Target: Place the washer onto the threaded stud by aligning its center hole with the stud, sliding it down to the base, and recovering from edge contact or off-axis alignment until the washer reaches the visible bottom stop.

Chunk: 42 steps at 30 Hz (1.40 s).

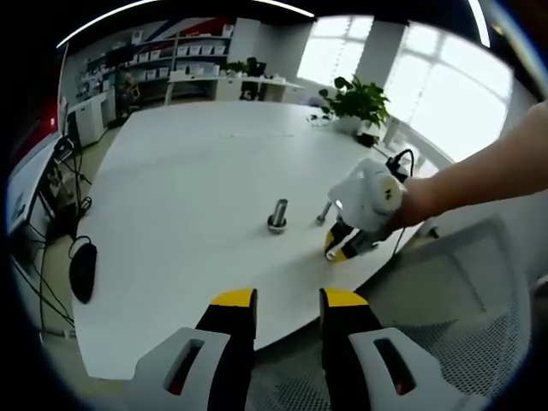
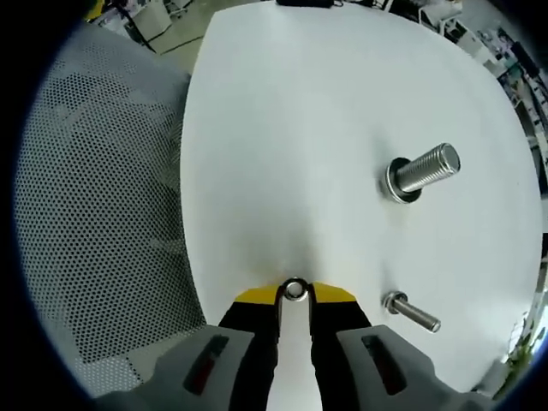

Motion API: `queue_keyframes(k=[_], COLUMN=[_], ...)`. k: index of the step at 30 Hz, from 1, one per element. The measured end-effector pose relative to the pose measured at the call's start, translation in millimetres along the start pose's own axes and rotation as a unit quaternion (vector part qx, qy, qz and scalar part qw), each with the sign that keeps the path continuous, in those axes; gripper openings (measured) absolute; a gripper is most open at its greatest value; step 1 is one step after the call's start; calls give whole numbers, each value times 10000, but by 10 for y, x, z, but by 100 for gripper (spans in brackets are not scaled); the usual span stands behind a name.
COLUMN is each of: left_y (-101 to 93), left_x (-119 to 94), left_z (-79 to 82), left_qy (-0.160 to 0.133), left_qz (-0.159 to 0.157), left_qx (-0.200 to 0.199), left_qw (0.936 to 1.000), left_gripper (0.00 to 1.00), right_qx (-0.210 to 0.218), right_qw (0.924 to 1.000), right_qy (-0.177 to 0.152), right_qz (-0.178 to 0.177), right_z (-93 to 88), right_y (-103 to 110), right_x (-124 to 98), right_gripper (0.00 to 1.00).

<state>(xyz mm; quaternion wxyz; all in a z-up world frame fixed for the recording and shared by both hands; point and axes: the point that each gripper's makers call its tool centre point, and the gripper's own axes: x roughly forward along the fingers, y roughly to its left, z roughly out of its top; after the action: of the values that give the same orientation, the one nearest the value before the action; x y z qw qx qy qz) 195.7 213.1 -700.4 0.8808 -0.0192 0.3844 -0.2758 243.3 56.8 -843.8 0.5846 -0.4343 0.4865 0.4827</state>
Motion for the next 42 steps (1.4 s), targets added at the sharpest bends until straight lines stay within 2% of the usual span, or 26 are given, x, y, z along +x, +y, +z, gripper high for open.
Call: queue_keyframes(k=[6,9,10,12,15,20,27,32,42], left_y=[14,16,19,19,3,-17,-28,-35,-39], left_x=[-15,-17,-18,-18,-13,-7,1,2,2], left_z=[10,23,26,33,28,28,27,12,-1], left_qy=[-60,-94,-102,-116,-95,-70,-56,-35,-4], left_qz=[25,25,30,26,1,-33,-65,-92,-93], left_qx=[-36,-53,-55,-64,-30,30,59,47,68], left_qw=[10000,9999,9999,9999,10000,10000,9999,9999,9999], left_gripper=[27,27,27,27,27,27,27,27,27], right_qx=[39,-130,-189,-147,366,387,414,566,635], right_qw=[10000,9996,9988,9991,9989,9986,9983,9976,9970], right_qy=[-81,263,452,389,274,333,344,262,74], right_qz=[43,43,25,-18,-67,-140,-210,-314,-436], right_z=[10,-118,-210,-282,-375,-558,-660,-690,-540], right_y=[-13,-22,-39,-74,-158,-294,-422,-563,-748], right_x=[-19,-31,-42,-94,-184,-306,-460,-529,-664], right_gripper=[13,13,13,13,13,13,14,14,14])
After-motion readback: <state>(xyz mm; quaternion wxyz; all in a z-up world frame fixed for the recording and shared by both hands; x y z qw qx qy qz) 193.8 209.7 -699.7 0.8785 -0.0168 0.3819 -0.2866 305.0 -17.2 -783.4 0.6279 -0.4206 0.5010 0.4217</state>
